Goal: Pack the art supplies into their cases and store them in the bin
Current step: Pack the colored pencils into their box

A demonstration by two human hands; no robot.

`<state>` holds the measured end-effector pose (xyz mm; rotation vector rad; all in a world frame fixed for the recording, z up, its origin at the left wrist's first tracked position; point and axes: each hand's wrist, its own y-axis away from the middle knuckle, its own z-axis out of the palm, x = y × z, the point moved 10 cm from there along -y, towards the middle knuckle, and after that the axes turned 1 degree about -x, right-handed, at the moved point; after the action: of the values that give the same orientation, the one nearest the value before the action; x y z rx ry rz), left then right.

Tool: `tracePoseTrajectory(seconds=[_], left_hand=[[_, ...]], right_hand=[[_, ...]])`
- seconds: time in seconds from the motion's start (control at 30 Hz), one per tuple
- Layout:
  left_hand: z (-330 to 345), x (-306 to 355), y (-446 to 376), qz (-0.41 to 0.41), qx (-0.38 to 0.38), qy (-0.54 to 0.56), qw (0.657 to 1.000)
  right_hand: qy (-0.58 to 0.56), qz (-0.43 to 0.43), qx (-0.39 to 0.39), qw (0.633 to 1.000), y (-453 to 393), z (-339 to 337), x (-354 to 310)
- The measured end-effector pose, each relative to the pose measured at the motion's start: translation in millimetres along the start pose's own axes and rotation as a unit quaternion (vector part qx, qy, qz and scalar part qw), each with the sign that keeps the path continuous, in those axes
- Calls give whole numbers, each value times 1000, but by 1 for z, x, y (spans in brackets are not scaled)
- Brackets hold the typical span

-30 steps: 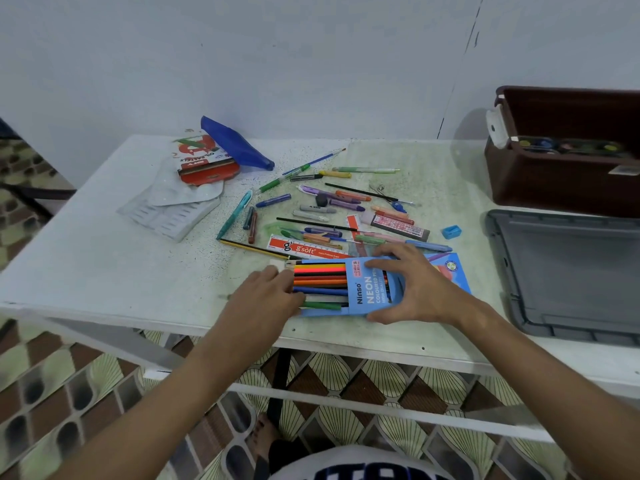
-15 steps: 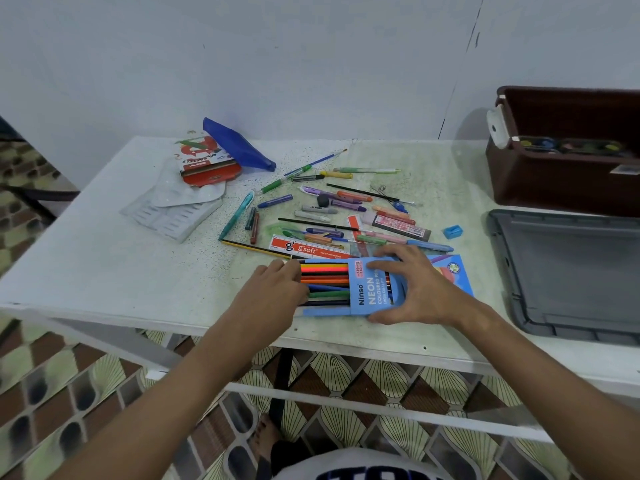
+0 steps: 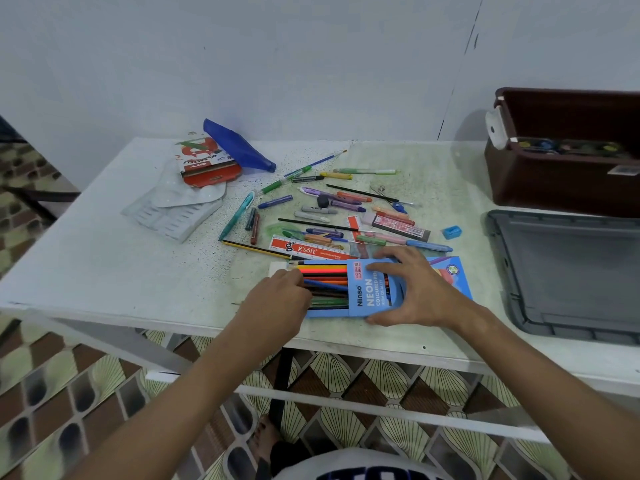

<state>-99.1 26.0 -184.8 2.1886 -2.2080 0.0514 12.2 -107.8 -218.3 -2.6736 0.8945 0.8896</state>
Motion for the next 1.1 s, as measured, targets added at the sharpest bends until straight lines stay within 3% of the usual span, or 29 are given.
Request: tracePoseTrajectory(seconds=[0.27, 0.4, 0.5, 0.63, 0.83, 0.97, 1.1], left_hand=[[8, 38, -9, 74, -23, 114, 990], [-16, 22, 0, 49, 99, 84, 990], [6, -5, 11, -45, 34, 30, 998], [45, -1, 27, -56, -62, 17, 996], [42, 12, 21, -4, -46, 95, 994], [40, 14, 22, 0, -11, 31, 999], [46, 15, 24, 4, -25, 50, 998]], right_hand=[[0, -10, 14, 1000, 1, 2, -6], [-1, -9, 30, 1000, 4, -3, -3], [-8, 4, 41, 999, 6, -6, 2], [-3, 5, 42, 999, 6, -5, 4], [-3, 6, 43, 999, 5, -6, 3], [-3, 9, 49, 999, 6, -8, 2], [-1, 8, 43, 999, 6, -7, 2]])
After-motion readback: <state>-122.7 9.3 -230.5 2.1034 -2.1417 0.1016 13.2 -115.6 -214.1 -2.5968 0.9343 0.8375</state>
